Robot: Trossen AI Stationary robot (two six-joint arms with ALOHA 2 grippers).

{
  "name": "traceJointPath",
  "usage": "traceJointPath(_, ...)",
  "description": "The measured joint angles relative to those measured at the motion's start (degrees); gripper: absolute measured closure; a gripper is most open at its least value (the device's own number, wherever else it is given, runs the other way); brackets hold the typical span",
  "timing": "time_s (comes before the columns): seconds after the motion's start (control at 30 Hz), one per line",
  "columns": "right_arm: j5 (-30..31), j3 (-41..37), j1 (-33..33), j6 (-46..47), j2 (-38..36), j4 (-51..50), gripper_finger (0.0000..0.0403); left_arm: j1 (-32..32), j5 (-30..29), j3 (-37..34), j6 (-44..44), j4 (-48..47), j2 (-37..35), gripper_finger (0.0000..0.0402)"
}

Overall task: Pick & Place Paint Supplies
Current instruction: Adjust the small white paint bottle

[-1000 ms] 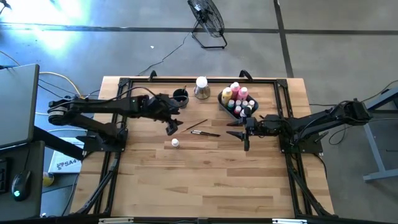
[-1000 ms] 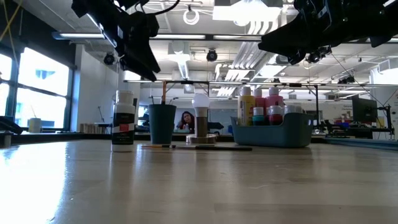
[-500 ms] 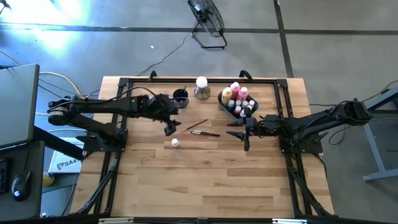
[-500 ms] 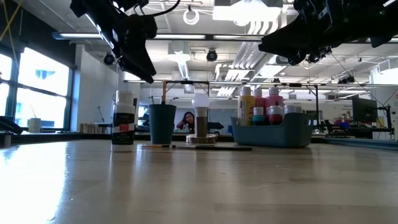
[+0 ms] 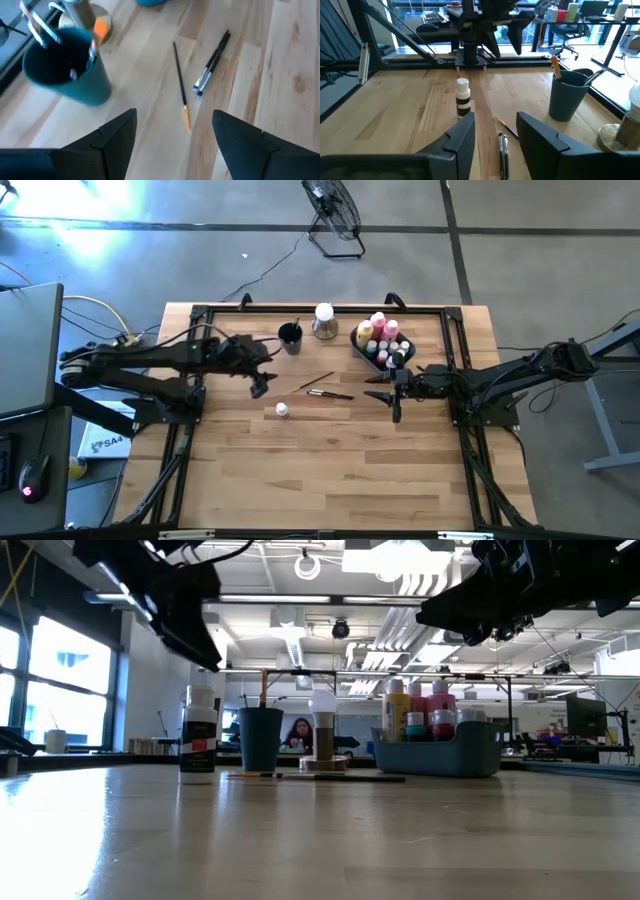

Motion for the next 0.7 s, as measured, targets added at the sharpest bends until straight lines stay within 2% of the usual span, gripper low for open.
traceJointPath(0.17, 0.0, 0.0, 0.0, 0.0, 0.0, -0.01, 0.0265, -1.74, 0.54, -8.06, -3.24, 1.92, -9.27, 0.0149)
traceJointPath(0.3, 0.02, 0.0, 0.0, 0.0, 0.0, -0.03, 0.0265, -6.07, 2.43, -15.24, 0.0, 5.82, -18.07, 0.0149)
traceJointPath(0.5, 0.71, 0.0, 0.0, 0.0, 0.0, -0.18, 0.0265, -12.61, 2.49, -28.88, 1.57, 20.63, -28.89, 0.0149)
traceJointPath(0.7, 1.99, 0.0, 0.0, 0.0, 0.0, -0.25, 0.0265, -14.71, 3.26, -40.39, -0.4, 30.79, -33.42, 0.0149)
